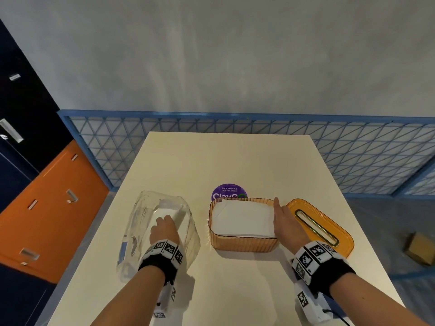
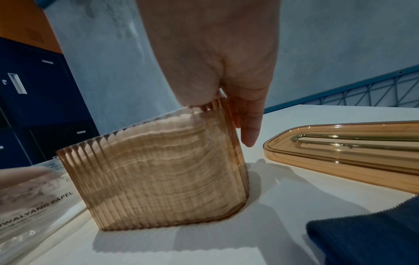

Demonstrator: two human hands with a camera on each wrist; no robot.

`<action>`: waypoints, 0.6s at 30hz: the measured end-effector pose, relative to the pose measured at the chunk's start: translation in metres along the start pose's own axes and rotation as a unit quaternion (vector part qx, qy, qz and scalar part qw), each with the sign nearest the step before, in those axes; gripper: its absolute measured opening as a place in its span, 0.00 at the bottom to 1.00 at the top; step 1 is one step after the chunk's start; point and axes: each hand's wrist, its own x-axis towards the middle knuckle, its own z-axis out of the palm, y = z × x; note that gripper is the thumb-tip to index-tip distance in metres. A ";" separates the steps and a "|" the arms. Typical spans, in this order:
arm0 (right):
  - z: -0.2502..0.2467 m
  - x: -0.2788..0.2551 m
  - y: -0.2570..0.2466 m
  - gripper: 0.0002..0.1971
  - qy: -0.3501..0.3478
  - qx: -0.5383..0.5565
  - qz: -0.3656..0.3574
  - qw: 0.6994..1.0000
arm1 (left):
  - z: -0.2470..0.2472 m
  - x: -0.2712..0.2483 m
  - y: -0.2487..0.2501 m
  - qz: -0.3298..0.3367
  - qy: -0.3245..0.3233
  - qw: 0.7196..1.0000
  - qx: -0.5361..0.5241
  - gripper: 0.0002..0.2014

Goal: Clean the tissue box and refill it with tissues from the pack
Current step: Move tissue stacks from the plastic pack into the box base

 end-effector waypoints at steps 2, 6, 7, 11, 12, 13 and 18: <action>0.000 0.001 0.000 0.33 0.000 -0.006 -0.003 1.000 | -0.014 0.000 -0.006 0.002 -0.003 0.999 -0.035 0.15; -0.009 0.001 0.003 0.30 -0.033 -0.002 -0.018 0.999 | -0.052 -0.010 -0.015 0.002 0.037 0.993 -0.110 0.14; -0.015 0.000 0.004 0.29 -0.033 -0.001 -0.022 0.999 | -0.063 -0.015 -0.018 0.008 0.058 0.991 -0.118 0.13; -0.051 -0.009 -0.012 0.29 0.051 0.061 -0.087 0.993 | -0.110 -0.036 -0.014 0.106 0.105 0.968 -0.202 0.11; -0.061 -0.011 -0.021 0.31 0.059 0.098 -0.125 0.986 | -0.121 -0.042 -0.009 0.144 0.090 0.960 -0.224 0.12; -0.072 -0.013 -0.031 0.34 0.054 0.139 -0.163 0.975 | -0.131 -0.048 -0.002 0.181 0.069 0.950 -0.243 0.13; -0.102 -0.019 -0.070 0.44 -0.027 0.312 -0.237 0.919 | -0.153 -0.072 0.042 0.305 -0.005 0.918 -0.254 0.21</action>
